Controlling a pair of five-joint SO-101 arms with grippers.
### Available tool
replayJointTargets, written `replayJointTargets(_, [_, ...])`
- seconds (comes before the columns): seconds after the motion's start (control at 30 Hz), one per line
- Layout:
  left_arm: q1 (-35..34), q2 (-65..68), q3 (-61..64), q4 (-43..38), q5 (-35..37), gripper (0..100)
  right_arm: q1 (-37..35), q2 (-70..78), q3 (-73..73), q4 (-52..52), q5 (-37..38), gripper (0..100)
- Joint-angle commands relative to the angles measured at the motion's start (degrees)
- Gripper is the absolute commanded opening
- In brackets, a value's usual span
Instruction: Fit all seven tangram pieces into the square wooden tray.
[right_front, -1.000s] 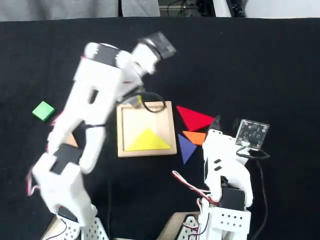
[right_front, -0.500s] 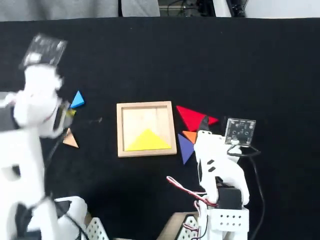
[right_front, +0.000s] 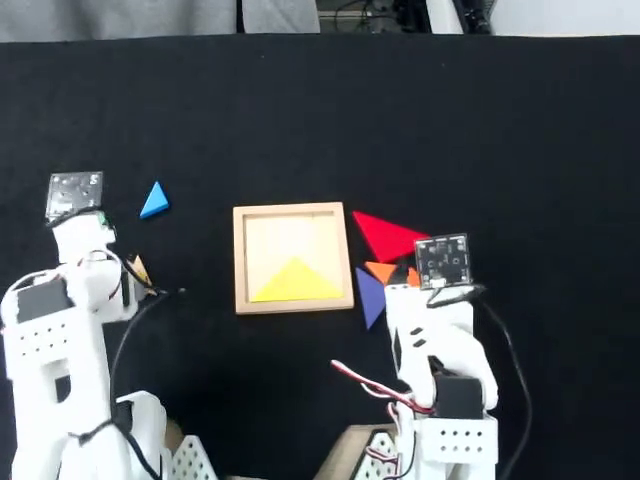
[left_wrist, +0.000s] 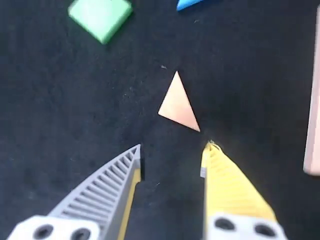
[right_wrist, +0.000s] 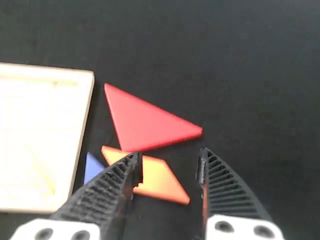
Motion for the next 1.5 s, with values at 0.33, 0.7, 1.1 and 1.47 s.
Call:
replayJointTargets(0.33, [12.79,-1.23,12.79,-14.77,9.58,20,3.87,-5.05,-2.95,0.97,6.42,18.5])
replayJointTargets(0.7, [12.88,-24.70,22.55,-14.33,7.65,20,6.42,9.71,-23.52,5.71,6.07,18.5])
replayJointTargets(1.1, [13.32,-27.96,25.98,-15.82,6.86,20,-4.13,68.00,-59.47,12.48,16.62,18.8])
replayJointTargets(1.47, [13.14,-28.04,28.09,-18.64,6.68,20,-8.26,104.48,-82.86,29.19,29.89,18.8])
